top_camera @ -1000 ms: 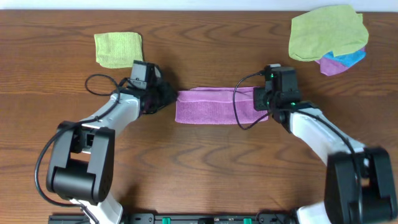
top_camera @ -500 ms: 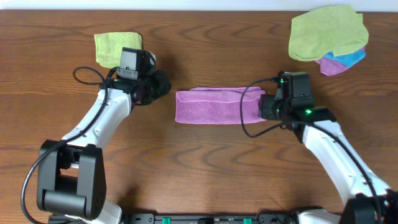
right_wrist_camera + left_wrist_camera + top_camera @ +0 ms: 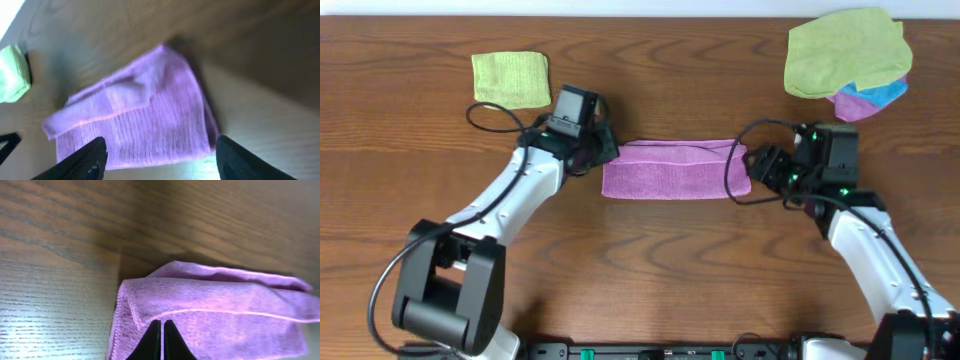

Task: Fold the cloth

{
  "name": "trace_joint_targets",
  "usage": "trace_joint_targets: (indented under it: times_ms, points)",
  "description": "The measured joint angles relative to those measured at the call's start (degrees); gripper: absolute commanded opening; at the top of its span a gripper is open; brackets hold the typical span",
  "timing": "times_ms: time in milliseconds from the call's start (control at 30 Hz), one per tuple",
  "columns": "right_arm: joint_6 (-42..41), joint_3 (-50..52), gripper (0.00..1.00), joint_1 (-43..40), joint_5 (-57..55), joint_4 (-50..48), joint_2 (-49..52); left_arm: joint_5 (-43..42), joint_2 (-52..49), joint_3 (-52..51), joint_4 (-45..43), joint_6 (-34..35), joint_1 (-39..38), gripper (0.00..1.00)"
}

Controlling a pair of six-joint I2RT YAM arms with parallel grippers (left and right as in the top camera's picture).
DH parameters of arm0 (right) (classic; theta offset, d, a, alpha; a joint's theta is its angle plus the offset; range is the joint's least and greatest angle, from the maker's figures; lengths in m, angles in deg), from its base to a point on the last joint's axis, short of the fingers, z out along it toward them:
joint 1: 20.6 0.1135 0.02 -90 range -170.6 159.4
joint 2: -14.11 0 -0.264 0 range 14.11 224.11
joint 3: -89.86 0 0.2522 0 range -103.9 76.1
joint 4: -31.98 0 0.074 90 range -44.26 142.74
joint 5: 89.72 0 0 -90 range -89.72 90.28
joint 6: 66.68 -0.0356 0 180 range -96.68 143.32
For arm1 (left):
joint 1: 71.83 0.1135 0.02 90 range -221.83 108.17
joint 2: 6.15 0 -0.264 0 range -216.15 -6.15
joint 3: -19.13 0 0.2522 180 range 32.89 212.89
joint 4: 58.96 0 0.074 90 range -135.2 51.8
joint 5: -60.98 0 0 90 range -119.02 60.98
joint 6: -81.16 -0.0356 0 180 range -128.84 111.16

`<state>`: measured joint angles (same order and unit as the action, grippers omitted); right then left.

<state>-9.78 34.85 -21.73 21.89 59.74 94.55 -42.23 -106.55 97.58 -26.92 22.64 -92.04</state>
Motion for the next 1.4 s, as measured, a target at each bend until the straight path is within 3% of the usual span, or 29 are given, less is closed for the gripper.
trace_joint_targets:
  times_ms: [433,1400]
  points:
    - [-6.80,10.58,0.71,0.00,4.59,-7.45,0.00,1.60,-6.75,0.00,-1.38,0.00,-0.11,0.06]
    - [-8.57,11.17,0.72,0.00,2.71,-8.35,0.00,-3.34,-9.60,3.50,-2.25,0.00,-2.91,0.06]
